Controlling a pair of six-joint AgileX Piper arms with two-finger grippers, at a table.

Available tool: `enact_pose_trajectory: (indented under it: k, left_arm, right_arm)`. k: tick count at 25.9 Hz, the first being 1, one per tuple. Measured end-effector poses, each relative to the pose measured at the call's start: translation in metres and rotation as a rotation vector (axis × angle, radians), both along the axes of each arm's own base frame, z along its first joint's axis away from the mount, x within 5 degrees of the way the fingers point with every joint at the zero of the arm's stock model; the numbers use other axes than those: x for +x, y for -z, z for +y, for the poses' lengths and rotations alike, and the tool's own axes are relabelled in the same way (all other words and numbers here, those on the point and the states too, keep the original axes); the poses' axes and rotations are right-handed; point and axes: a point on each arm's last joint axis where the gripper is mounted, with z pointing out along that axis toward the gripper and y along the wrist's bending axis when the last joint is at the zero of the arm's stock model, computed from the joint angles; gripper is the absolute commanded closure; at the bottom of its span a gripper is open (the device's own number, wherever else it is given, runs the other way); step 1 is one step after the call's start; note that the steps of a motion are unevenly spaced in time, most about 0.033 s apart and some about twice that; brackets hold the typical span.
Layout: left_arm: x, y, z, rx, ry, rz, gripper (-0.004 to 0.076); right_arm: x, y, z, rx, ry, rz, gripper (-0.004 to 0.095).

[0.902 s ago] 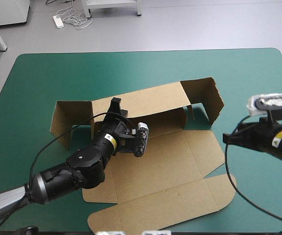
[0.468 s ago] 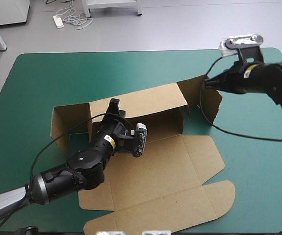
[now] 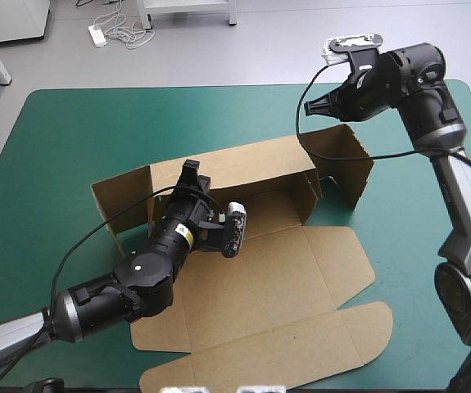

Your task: Fold the box

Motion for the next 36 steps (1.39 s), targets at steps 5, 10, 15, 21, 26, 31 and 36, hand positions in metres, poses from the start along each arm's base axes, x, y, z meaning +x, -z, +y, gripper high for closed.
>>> enact_pose_trajectory:
  k: [5, 10, 15, 21, 26, 31, 36]
  left_arm:
    - [0.0, 0.0, 0.0, -0.015, -0.001, -0.001, 0.0732]
    - [0.0, -0.001, 0.0, -0.015, -0.001, -0.002, 0.0732]
    - [0.0, -0.001, 0.0, -0.014, 0.0, -0.004, 0.0732]
    - [0.0, -0.001, 0.0, -0.014, 0.0, -0.004, 0.0732]
    - [0.001, 0.001, 0.001, 0.0, -0.026, -0.005, 0.0732]
    - [0.002, 0.001, 0.003, -0.006, -0.046, -0.003, 0.0732]
    - [0.002, 0.001, 0.002, -0.012, -0.046, 0.002, 0.0732]
  right_arm:
    - [0.022, 0.019, 0.005, -0.027, 0.007, 0.028, 0.0908]
    - [0.042, 0.04, 0.009, -0.062, 0.015, 0.063, 0.0908]
    - [0.056, 0.06, 0.013, -0.074, 0.014, 0.102, 0.0908]
    - [0.057, 0.064, 0.015, -0.066, 0.008, 0.114, 0.0908]
    - [0.05, 0.06, 0.017, -0.031, -0.015, 0.122, 0.0908]
    - [0.035, 0.057, 0.012, -0.04, -0.019, 0.141, 0.0908]
    - [0.023, 0.059, 0.01, -0.032, -0.028, 0.172, 0.0908]
